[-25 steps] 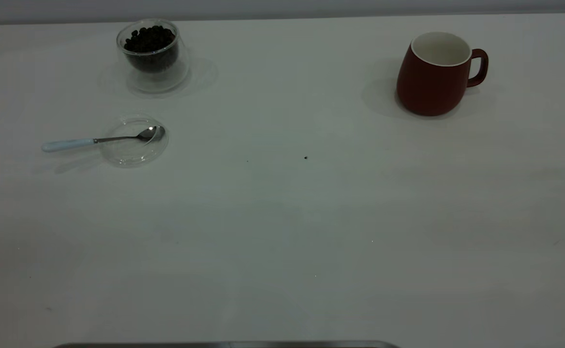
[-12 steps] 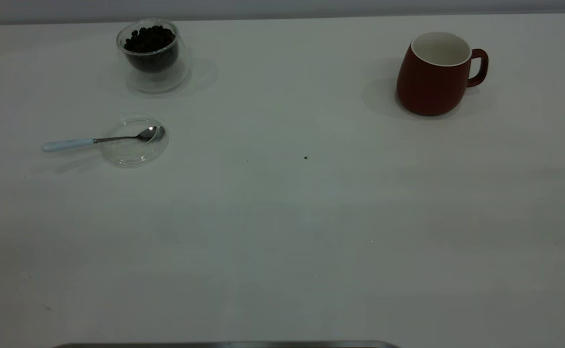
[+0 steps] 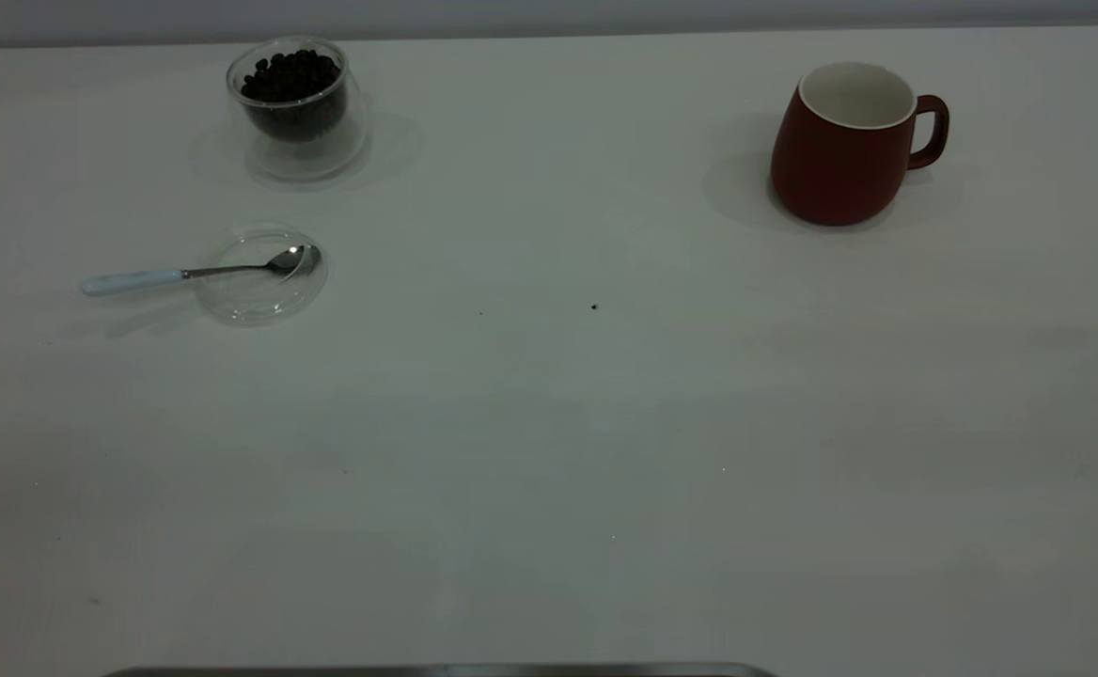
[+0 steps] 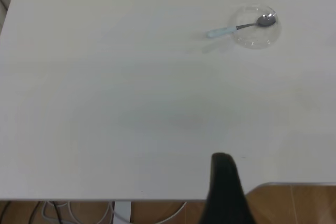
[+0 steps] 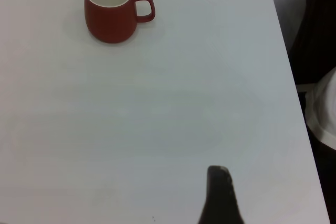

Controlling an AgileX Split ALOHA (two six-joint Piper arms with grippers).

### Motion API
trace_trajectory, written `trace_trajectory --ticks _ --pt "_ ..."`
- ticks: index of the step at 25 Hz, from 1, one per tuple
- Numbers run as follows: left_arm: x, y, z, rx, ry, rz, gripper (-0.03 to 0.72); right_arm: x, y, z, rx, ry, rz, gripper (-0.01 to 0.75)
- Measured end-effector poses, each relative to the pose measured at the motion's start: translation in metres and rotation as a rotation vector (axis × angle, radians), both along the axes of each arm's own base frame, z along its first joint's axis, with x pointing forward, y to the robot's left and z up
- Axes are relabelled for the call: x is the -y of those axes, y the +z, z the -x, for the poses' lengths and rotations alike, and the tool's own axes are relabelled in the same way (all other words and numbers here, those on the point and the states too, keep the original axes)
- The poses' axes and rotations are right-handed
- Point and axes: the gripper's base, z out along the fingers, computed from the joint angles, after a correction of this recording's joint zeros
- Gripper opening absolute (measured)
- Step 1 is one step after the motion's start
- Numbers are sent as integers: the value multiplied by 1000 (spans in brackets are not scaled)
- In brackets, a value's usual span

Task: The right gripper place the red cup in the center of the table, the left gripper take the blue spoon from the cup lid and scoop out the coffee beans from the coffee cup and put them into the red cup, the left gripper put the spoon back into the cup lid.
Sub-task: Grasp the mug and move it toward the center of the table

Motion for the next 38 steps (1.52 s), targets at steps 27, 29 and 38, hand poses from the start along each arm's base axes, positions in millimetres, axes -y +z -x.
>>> trace_trajectory --ticks 27,29,38 --pt "0 0 0 0 0 0 586 1 1 -1 3 -3 14 592" --pt "0 0 0 0 0 0 586 1 4 -7 -18 8 29 607" --pt "0 0 0 0 0 0 586 3 11 -89 -146 64 100 626"
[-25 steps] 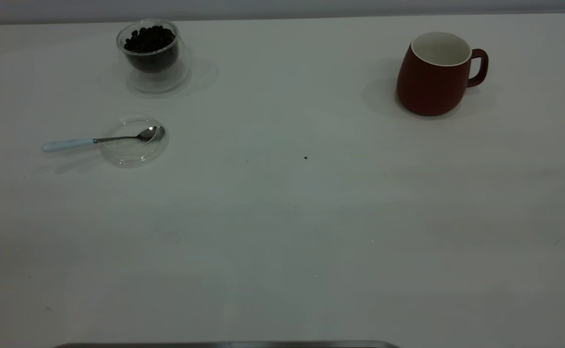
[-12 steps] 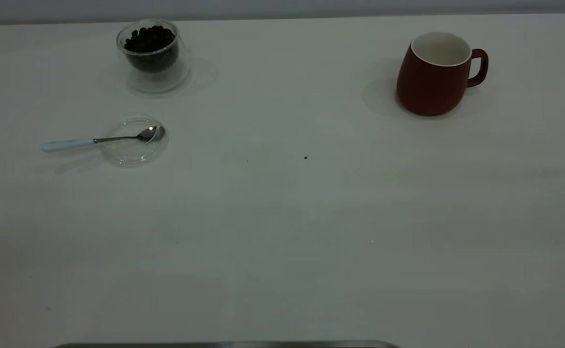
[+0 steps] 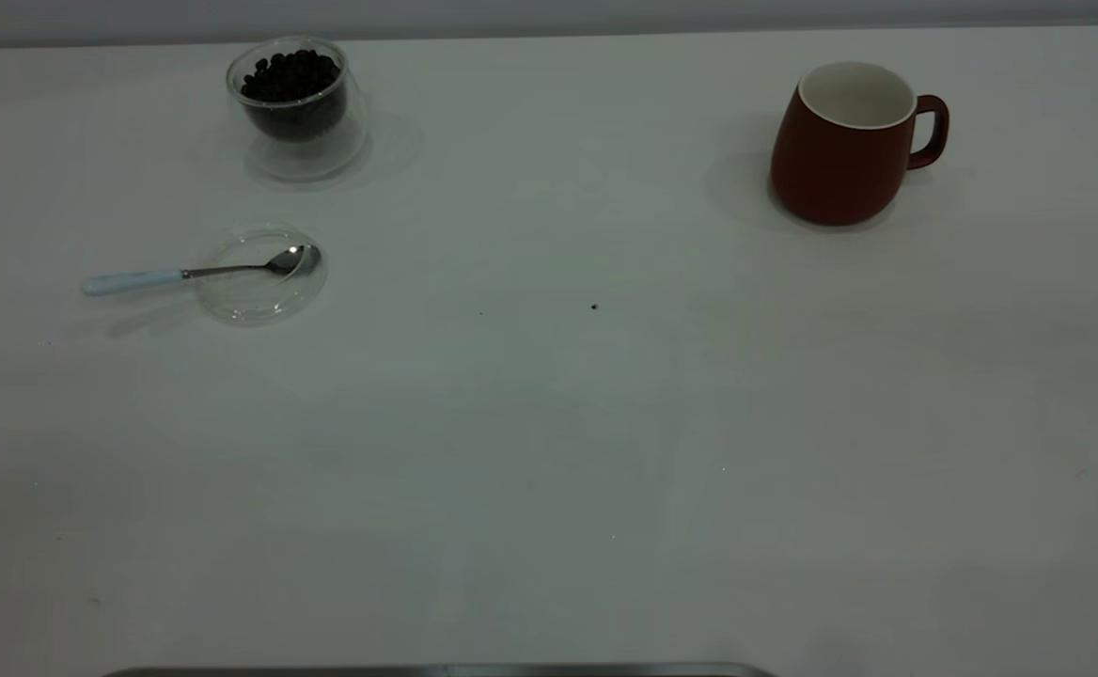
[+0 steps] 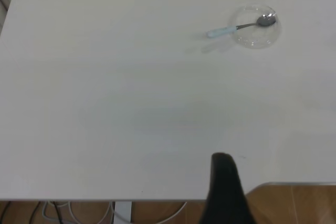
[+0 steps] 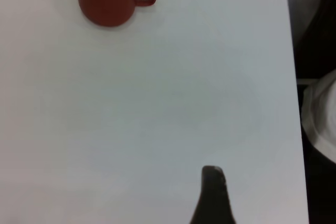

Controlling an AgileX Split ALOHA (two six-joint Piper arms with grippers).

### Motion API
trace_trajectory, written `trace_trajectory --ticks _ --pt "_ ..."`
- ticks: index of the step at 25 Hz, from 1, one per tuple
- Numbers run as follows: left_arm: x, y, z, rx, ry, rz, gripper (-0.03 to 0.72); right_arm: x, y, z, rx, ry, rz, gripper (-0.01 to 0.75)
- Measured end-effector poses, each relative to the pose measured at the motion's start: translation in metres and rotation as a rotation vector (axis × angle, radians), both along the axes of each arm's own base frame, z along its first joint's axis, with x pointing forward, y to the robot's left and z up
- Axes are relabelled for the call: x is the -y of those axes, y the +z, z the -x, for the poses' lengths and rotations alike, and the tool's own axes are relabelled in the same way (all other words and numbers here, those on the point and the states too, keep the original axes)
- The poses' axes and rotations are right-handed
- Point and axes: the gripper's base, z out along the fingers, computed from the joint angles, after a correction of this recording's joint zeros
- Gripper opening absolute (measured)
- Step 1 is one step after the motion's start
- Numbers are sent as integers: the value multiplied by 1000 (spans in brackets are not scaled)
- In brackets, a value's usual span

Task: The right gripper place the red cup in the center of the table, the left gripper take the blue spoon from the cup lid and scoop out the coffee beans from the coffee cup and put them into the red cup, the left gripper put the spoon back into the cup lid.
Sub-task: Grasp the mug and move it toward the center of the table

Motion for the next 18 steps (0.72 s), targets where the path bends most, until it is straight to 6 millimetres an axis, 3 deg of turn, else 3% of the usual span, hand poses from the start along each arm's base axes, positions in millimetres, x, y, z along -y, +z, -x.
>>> trace_trajectory --ticks 11,18 --pt "0 0 0 0 0 0 586 1 -19 -115 -241 215 165 626" --pt "0 0 0 0 0 0 586 0 -33 -171 -310 420 283 621"
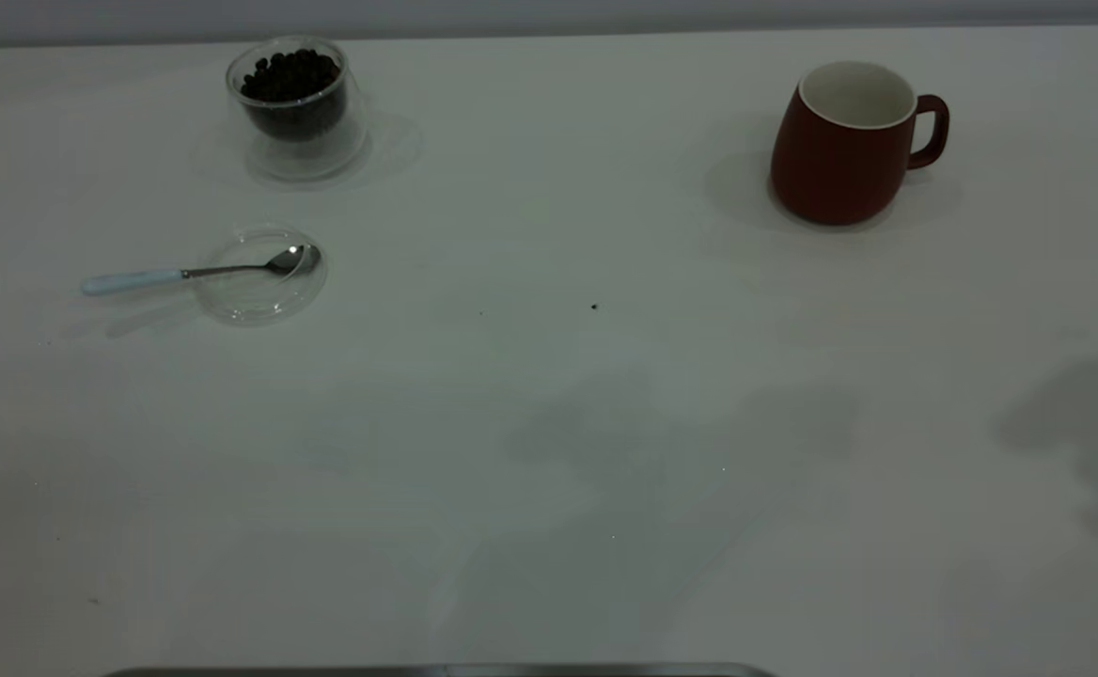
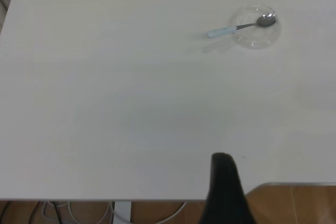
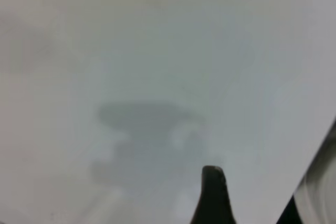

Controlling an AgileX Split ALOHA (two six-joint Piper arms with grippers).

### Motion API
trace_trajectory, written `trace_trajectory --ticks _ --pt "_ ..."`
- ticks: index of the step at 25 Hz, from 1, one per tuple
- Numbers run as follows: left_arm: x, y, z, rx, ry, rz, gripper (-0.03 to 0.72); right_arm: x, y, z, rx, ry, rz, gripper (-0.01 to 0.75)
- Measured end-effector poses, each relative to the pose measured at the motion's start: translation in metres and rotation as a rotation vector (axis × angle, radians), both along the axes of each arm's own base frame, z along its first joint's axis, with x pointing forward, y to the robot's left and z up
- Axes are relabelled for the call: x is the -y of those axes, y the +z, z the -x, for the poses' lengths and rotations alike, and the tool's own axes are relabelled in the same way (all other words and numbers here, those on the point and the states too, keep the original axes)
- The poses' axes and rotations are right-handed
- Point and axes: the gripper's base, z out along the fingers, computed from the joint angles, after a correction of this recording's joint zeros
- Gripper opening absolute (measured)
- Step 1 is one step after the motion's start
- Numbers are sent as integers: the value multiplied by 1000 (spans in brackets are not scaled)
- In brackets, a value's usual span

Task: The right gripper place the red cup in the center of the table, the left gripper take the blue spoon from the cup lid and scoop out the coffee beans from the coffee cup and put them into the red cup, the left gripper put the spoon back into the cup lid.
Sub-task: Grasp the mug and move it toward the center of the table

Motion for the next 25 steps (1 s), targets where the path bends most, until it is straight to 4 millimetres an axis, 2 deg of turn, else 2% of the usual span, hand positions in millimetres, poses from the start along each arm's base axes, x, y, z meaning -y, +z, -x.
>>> trace_trajectory --ticks 5,14,20,25 --pt "0 0 0 0 0 0 586 -2 -24 -33 -34 70 22 614" --pt "0 0 0 0 0 0 586 -24 -69 -95 -104 220 85 597" --pt "0 0 0 0 0 0 586 -36 -113 -136 -155 331 160 591" --pt "0 0 0 0 0 0 586 -47 -141 -162 -171 418 231 590"
